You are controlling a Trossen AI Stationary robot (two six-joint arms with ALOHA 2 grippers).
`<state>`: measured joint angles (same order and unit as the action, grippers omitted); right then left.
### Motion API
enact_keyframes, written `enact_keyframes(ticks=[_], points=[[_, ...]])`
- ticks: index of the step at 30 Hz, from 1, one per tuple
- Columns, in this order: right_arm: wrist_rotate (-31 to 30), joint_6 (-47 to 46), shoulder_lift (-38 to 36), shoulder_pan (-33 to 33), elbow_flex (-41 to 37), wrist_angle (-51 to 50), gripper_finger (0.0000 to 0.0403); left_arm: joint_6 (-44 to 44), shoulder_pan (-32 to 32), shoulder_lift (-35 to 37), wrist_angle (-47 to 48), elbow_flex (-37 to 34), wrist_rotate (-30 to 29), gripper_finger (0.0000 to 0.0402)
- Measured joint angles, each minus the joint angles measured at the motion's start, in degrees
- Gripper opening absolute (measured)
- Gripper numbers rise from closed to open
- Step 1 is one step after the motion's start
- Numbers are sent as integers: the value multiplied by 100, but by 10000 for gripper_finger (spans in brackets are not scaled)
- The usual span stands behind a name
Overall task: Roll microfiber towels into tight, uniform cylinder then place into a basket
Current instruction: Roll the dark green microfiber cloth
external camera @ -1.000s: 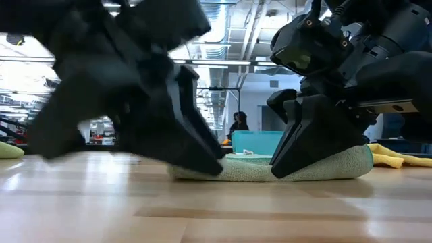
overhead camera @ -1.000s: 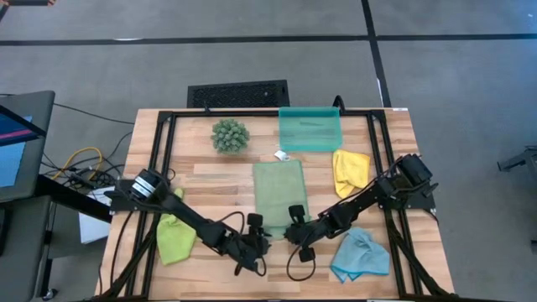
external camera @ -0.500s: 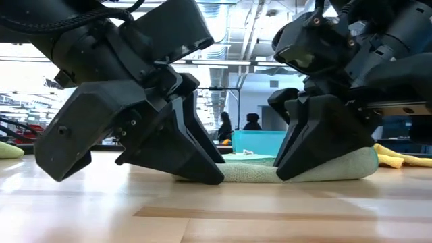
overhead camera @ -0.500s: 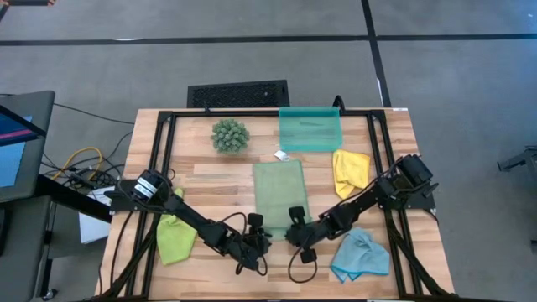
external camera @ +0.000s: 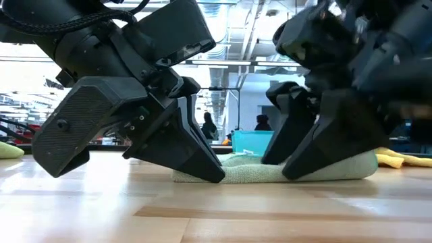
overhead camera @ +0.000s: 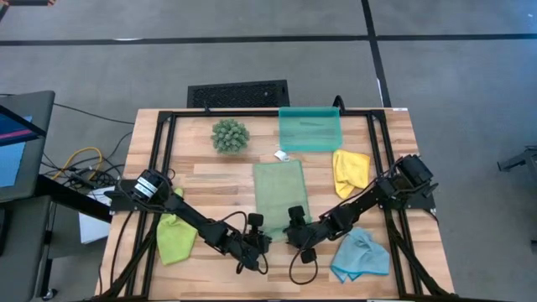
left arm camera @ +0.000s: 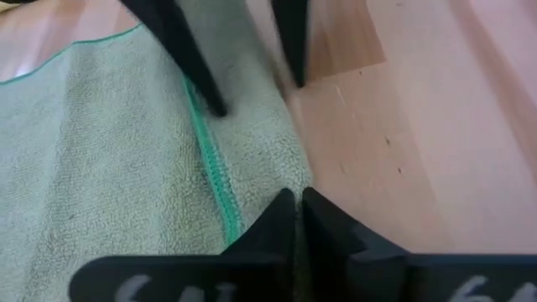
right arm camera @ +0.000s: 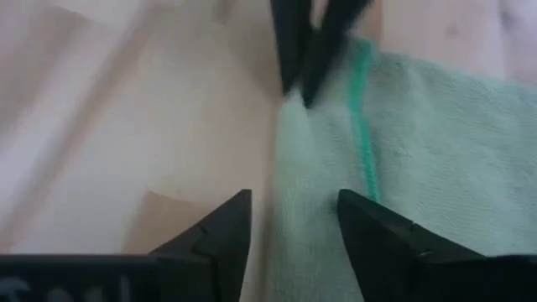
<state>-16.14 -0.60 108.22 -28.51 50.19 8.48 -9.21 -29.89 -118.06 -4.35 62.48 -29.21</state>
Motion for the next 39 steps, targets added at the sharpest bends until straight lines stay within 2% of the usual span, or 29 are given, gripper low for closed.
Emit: enact_keyframes(ticks=[3,6,11,14,18,22,26,30,39], points=[[-49,56,-1,0,2,-80,176,-1,4,-2,-10,0,-5,7],[-24,63,-3,0,4,-119,134,0,4,14,-18,-6,-112,23],[225,63,-6,11,11,-134,49,36,15,245,232,-36,-153,87],[243,62,-10,4,11,-136,14,-25,13,406,194,-36,-101,133],[566,-235,-12,88,17,-111,25,328,-39,434,12,-31,-13,176],[1113,-569,-21,278,20,-93,40,725,-51,222,-370,-23,-24,189],[1236,-688,-45,330,22,-136,28,1016,-51,-10,-581,-11,-28,184],[1242,-690,-47,317,22,-157,18,846,-59,-68,-486,4,-111,174],[1334,-693,-49,249,20,-202,37,243,-58,-52,-139,17,-57,135]])
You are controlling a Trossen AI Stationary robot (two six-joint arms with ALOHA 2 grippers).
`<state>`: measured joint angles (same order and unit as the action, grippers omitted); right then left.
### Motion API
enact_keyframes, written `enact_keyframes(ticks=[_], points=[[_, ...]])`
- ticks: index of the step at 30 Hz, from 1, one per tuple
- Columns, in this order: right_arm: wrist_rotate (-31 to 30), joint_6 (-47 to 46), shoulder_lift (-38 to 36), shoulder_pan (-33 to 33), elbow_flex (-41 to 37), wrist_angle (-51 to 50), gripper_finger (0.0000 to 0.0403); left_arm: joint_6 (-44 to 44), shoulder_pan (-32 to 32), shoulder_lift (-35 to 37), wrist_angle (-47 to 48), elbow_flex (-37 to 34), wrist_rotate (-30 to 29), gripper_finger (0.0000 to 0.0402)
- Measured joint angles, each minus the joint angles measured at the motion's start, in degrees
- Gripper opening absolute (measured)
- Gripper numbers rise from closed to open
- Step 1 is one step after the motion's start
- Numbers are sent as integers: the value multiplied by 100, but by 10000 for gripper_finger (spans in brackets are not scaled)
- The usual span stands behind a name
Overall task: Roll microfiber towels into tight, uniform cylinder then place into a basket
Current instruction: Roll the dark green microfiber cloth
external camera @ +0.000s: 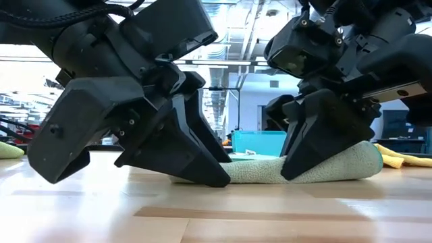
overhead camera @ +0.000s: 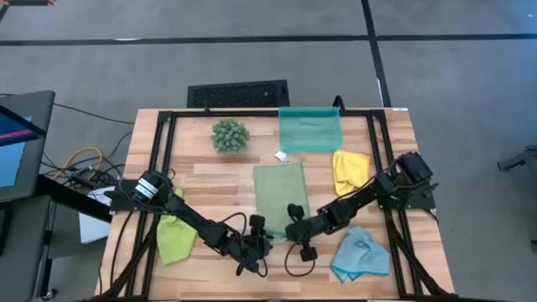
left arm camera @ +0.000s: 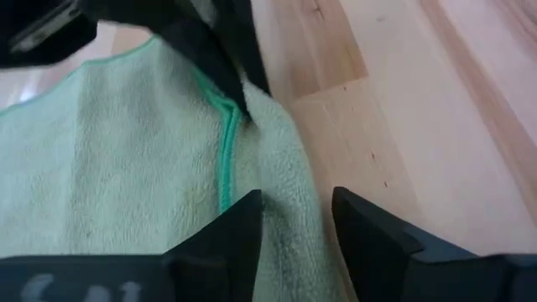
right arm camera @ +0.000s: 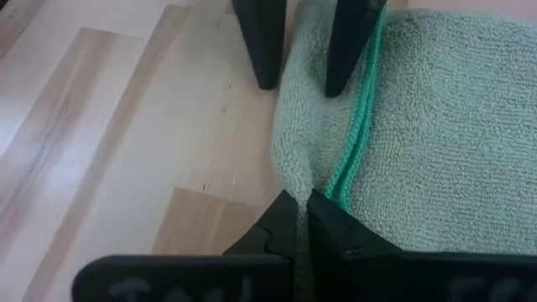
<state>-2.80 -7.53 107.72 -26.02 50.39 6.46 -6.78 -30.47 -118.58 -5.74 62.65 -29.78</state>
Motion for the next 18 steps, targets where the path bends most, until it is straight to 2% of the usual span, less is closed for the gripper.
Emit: enact_keyframes(ticks=[7,12,15,18], points=[[98,31,-92,-59,-15,-88,26,-218,22,-6,416,252,335,72],[166,28,-315,-107,-22,-182,34,-559,34,-26,1385,816,516,13],[158,-1,-337,-149,-22,-293,45,-929,47,-26,1730,1013,548,7],[167,-19,-334,-167,-23,-349,60,-1227,88,-28,1776,1021,830,10]])
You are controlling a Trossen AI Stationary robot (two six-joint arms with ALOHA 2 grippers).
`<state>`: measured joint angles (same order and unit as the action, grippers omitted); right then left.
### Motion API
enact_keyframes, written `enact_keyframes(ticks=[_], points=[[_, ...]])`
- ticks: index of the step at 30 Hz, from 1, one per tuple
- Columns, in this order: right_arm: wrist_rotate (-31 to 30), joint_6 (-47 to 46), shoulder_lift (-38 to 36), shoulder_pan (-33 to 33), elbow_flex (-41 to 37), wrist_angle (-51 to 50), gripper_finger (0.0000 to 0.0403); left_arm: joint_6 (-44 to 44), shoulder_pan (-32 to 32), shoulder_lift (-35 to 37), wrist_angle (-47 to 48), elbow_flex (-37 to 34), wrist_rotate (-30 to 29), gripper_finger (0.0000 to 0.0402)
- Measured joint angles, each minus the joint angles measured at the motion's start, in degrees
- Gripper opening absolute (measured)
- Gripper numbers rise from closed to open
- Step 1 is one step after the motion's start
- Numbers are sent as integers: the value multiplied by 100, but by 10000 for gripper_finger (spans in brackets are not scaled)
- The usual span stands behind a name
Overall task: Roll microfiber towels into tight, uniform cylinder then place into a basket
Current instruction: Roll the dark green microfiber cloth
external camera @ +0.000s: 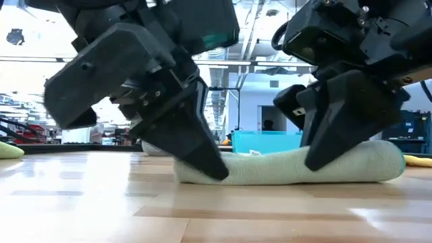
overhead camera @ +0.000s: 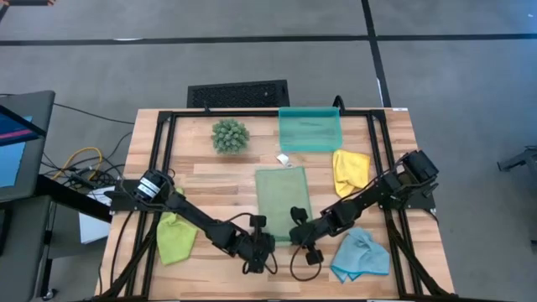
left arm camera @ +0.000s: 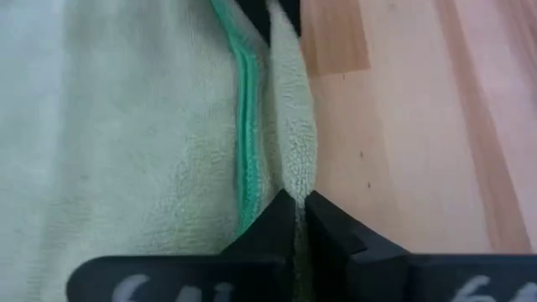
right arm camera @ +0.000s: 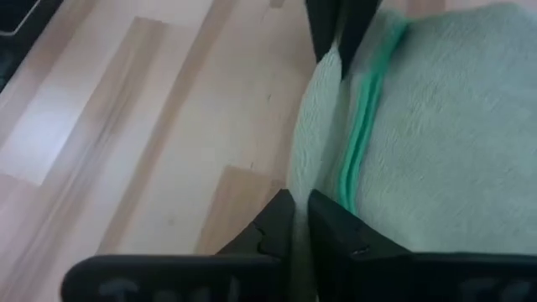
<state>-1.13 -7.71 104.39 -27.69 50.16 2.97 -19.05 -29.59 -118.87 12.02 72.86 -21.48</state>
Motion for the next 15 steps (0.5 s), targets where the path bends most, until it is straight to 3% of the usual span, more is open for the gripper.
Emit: enact_keyframes(ticks=[8,15], points=[[-140,-91,-316,-34,-3,-525,120,-891,209,21,-54,11,626,5],[-784,291,-553,-383,-1,-228,127,-1044,265,20,-172,11,758,2]])
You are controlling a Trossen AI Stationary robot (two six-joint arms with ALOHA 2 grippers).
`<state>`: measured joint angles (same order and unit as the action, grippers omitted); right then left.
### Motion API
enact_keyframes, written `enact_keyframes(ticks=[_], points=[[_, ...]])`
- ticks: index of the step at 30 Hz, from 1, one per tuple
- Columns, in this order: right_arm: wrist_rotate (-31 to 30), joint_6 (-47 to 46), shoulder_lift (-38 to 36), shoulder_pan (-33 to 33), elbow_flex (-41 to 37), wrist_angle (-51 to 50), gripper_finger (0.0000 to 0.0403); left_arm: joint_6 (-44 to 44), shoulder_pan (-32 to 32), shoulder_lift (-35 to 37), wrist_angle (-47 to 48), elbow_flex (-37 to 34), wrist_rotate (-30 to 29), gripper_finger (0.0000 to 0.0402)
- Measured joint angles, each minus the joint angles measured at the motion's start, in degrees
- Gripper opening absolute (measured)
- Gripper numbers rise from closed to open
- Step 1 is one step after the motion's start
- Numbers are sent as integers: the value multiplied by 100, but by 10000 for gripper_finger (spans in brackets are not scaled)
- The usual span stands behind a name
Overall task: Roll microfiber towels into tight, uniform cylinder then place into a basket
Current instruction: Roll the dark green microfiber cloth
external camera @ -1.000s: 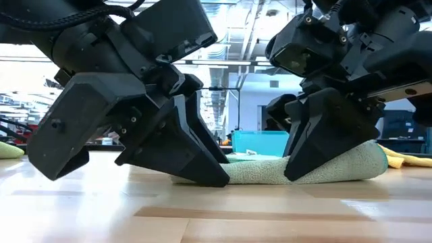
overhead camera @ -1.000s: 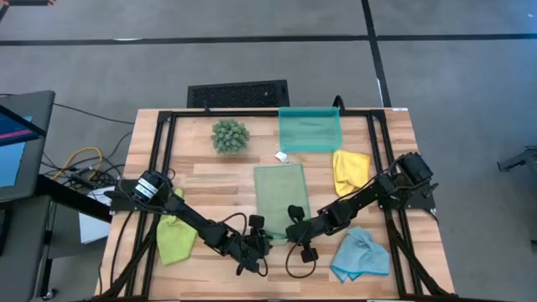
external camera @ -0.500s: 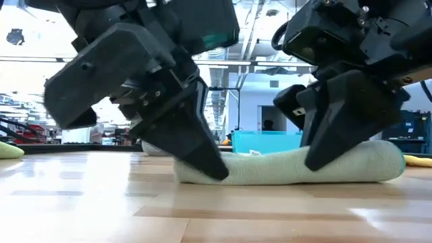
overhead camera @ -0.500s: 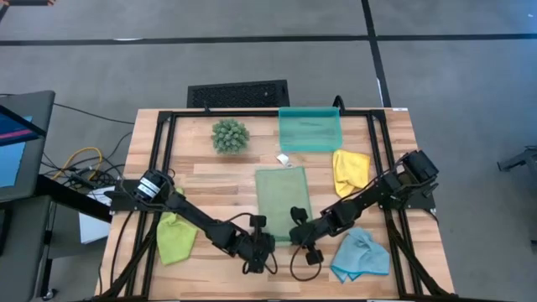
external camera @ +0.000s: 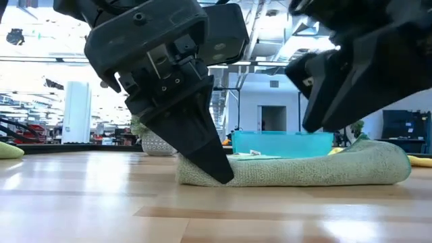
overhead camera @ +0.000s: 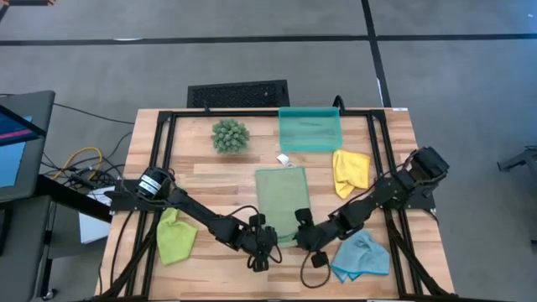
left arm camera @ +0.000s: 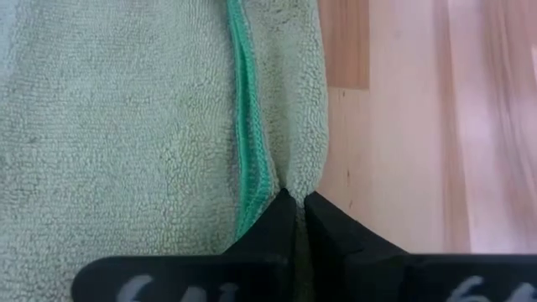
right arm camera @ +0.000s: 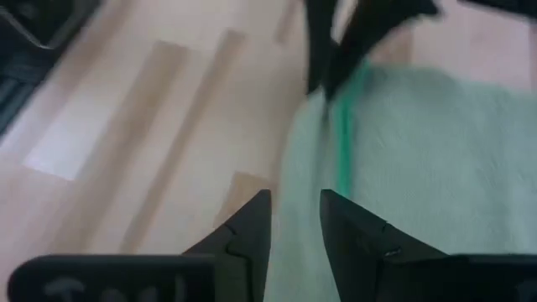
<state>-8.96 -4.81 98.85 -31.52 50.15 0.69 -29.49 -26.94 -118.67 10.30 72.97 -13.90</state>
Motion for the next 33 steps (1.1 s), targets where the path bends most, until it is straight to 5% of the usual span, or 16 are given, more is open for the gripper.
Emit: enact_keyframes(ticks=[11,26,33], points=[[-687,340,745,56,7,692,127,-28,4,-3,-24,0,20,4],[-144,272,743,143,11,577,127,-18,3,-3,-28,0,-27,4],[209,-12,743,200,11,572,157,-16,2,-5,-28,0,-32,4]])
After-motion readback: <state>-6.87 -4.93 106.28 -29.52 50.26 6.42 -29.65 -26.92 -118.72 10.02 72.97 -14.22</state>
